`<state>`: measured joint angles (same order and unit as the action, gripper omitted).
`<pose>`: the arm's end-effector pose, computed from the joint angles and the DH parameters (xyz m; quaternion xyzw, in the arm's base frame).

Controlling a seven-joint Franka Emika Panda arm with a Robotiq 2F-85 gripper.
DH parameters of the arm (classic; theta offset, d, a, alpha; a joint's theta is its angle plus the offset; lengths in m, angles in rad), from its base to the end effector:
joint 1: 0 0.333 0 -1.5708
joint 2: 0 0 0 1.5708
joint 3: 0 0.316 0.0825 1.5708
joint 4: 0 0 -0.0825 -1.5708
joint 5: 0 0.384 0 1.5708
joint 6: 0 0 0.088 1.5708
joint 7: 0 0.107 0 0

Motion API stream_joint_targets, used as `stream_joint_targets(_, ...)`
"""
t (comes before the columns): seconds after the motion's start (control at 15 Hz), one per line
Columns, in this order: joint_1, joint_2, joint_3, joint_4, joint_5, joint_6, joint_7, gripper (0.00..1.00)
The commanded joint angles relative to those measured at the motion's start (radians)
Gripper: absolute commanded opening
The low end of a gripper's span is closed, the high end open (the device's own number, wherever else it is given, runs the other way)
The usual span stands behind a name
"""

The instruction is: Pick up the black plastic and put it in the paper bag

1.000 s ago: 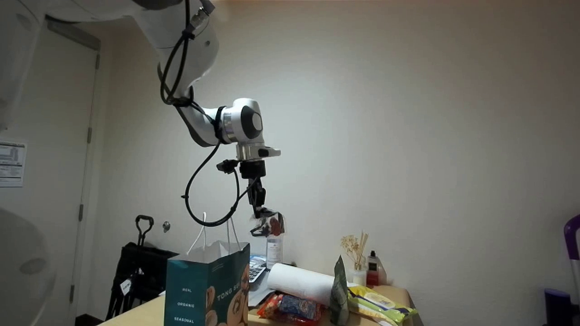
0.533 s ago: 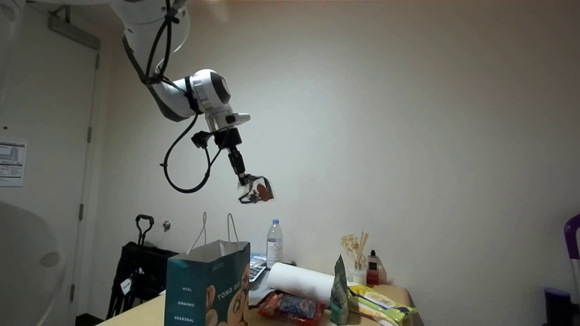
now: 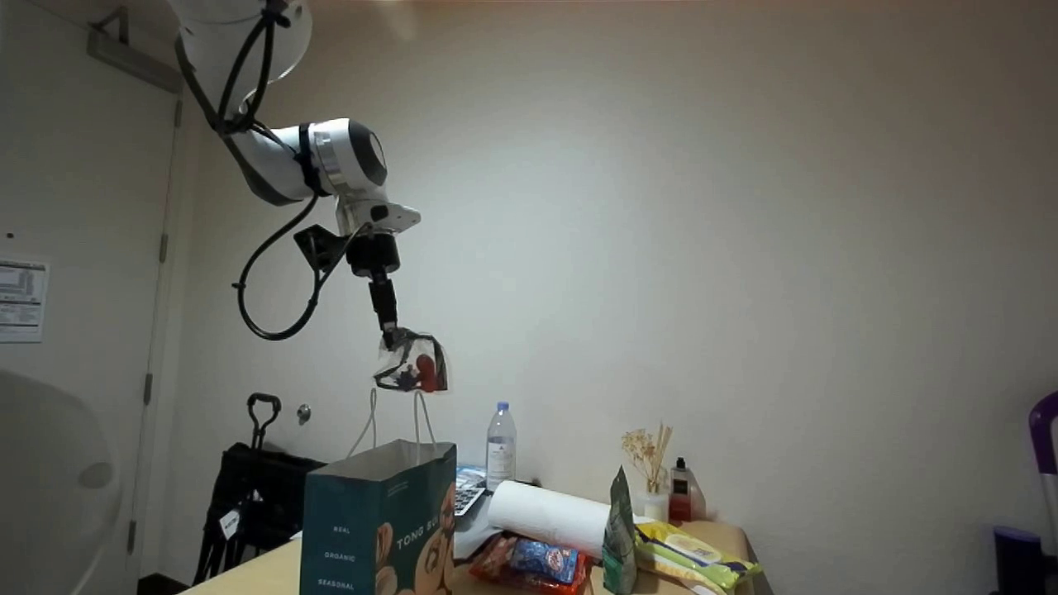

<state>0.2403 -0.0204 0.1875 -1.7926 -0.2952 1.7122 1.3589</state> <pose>0.5124 0.2046 0.5464 0.8944 -0.4213 0.0956 0.1153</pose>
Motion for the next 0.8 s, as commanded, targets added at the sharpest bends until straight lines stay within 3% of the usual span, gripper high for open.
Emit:
stream_joint_targets(0.0, -0.013, 0.0, 0.013, 0.0, 0.001, -0.003, 0.0, 0.06)
stream_joint_targets(0.13, -0.013, 0.0, 0.012, -0.002, 0.003, -0.003, 0.0, 0.01)
stream_joint_targets(0.73, -0.008, 0.083, 0.005, -0.025, 0.186, -0.018, -0.086, 0.01)
